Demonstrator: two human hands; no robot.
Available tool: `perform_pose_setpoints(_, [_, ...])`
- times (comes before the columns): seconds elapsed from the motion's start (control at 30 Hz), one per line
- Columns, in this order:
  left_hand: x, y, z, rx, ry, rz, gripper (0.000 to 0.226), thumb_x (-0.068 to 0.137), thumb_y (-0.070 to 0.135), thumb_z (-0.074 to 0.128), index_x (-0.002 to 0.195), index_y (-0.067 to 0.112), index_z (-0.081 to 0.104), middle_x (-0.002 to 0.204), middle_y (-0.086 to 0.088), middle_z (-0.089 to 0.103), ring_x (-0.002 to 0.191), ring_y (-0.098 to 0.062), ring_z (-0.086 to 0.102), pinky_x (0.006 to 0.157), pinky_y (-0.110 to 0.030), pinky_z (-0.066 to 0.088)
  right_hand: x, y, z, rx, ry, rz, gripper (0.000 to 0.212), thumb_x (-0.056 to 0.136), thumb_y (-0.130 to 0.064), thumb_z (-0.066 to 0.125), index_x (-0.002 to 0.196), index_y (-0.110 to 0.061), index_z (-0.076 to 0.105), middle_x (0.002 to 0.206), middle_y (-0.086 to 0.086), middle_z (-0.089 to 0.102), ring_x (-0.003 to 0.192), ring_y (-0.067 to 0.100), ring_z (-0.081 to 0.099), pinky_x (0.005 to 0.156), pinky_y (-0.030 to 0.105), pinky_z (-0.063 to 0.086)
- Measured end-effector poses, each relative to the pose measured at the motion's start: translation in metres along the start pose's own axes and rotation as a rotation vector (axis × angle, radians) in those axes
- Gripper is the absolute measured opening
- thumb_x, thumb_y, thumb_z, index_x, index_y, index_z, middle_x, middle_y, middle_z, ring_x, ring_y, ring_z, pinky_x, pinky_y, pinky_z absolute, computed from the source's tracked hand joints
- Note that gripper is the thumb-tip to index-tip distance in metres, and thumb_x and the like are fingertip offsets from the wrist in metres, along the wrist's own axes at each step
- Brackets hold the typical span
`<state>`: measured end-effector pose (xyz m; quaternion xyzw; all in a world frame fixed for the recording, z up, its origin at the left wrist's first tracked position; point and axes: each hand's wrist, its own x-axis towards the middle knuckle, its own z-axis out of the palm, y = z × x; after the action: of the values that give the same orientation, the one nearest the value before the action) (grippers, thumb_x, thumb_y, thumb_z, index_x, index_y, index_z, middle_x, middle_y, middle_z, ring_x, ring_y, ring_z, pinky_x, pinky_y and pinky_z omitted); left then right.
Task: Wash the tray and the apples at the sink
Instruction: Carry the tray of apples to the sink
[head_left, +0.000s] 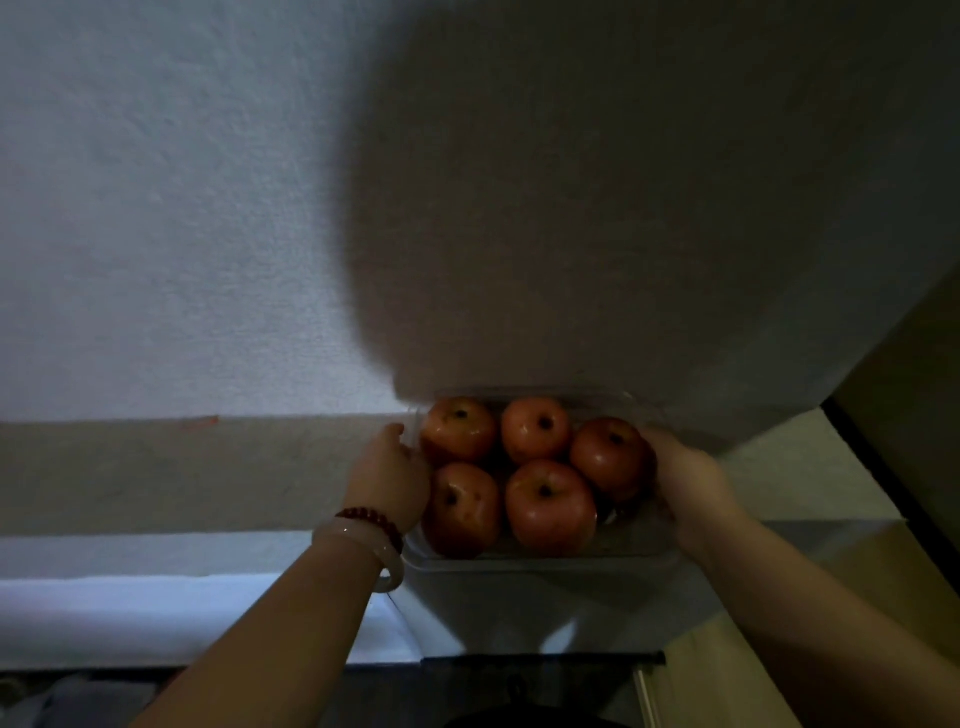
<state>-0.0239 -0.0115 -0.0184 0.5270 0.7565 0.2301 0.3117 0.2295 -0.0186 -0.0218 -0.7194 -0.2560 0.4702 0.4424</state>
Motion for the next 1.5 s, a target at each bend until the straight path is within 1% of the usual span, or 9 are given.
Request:
perform_pose_setpoints(0.07, [0.002,0.001,-0.001,0.036,-0.001,0.005,0.038,0.097,0.012,0.046,0.134,0.005,0.045,0.125,-0.017,0.058,0.114,-0.031,0.056,0.098,-0.038,0.044,-0.002,0.002,0.004,0.02,0.034,-0.014,0.046,0.088,-0.041,0.063,0.117,-0.005,0.062,0.086,0.007,0.059,0.071,0.022,0.054,0.056,0.028,0.04])
perform_pose_setpoints(0.13, [0.001,0.003,-0.002,0.045,-0.006,0.002,0.036,0.097,0.011,0.044,0.133,0.005,0.047,0.124,-0.017,0.059,0.113,-0.031,0.057,0.098,-0.038,0.045,-0.005,0.002,0.007,0.053,0.053,-0.031,0.045,0.087,-0.04,0.066,0.119,-0.009,0.062,0.101,0.01,0.064,0.088,0.028,0.06,0.069,0.033,0.048])
perform_pose_setpoints(0.2, [0.0,0.004,-0.002,0.042,-0.008,0.005,0.037,0.097,0.009,0.043,0.134,0.005,0.047,0.123,-0.019,0.06,0.111,-0.033,0.058,0.098,-0.041,0.046,-0.007,0.002,0.008,0.096,0.052,-0.028,0.041,0.087,-0.037,0.066,0.117,-0.009,0.063,0.1,0.008,0.065,0.093,0.028,0.061,0.076,0.035,0.048])
perform_pose_setpoints(0.4, [-0.003,-0.005,-0.004,0.051,0.0,0.036,0.042,0.095,0.008,0.046,0.137,0.005,0.045,0.122,-0.019,0.061,0.111,-0.033,0.058,0.099,-0.043,0.046,-0.017,0.01,0.005,0.093,0.039,-0.018,0.049,0.076,-0.051,0.068,0.105,-0.013,0.063,0.093,0.006,0.065,0.075,0.019,0.059,0.059,0.027,0.041])
perform_pose_setpoints(0.53, [-0.01,-0.007,-0.003,0.06,0.005,0.07,0.043,0.096,0.009,0.048,0.138,0.004,0.044,0.126,-0.019,0.059,0.115,-0.034,0.055,0.098,-0.04,0.043,-0.024,0.014,-0.001,0.1,0.043,-0.013,0.033,0.086,-0.04,0.064,0.104,-0.013,0.061,0.076,0.001,0.056,0.062,0.013,0.049,0.051,0.026,0.033])
perform_pose_setpoints(0.7, [-0.015,-0.008,-0.001,0.054,0.016,0.093,0.043,0.095,0.01,0.049,0.138,0.006,0.045,0.124,-0.017,0.06,0.114,-0.032,0.056,0.097,-0.041,0.044,-0.034,0.017,-0.008,0.113,0.061,0.005,0.026,0.085,-0.041,0.065,0.092,-0.016,0.062,0.08,0.002,0.058,0.07,0.014,0.052,0.058,0.028,0.036])
perform_pose_setpoints(1.0, [-0.025,-0.003,0.001,0.035,-0.012,0.123,0.042,0.095,0.007,0.049,0.137,0.007,0.047,0.118,-0.016,0.063,0.109,-0.029,0.058,0.086,-0.031,0.04,-0.058,0.019,-0.022,0.133,0.105,-0.011,0.017,0.086,-0.04,0.066,0.084,-0.024,0.06,0.083,-0.002,0.057,0.073,0.012,0.05,0.06,0.028,0.036])
perform_pose_setpoints(1.23, [-0.033,0.008,0.005,0.065,-0.056,0.192,0.042,0.097,0.01,0.048,0.139,0.009,0.046,0.119,-0.015,0.062,0.094,-0.019,0.053,0.082,-0.028,0.038,-0.066,0.032,-0.038,0.121,0.183,0.002,0.038,0.084,-0.049,0.063,0.105,-0.018,0.059,0.086,0.001,0.051,0.071,0.015,0.046,0.06,0.032,0.035])
perform_pose_setpoints(1.5, [-0.047,0.039,0.036,0.067,-0.133,0.244,0.044,0.096,0.012,0.046,0.14,0.011,0.045,0.122,-0.015,0.059,0.111,-0.03,0.056,0.087,-0.032,0.041,-0.076,0.042,-0.08,0.175,0.256,0.026,0.027,0.09,-0.043,0.059,0.101,-0.019,0.057,0.087,-0.002,0.051,0.075,0.013,0.044,0.064,0.03,0.035])
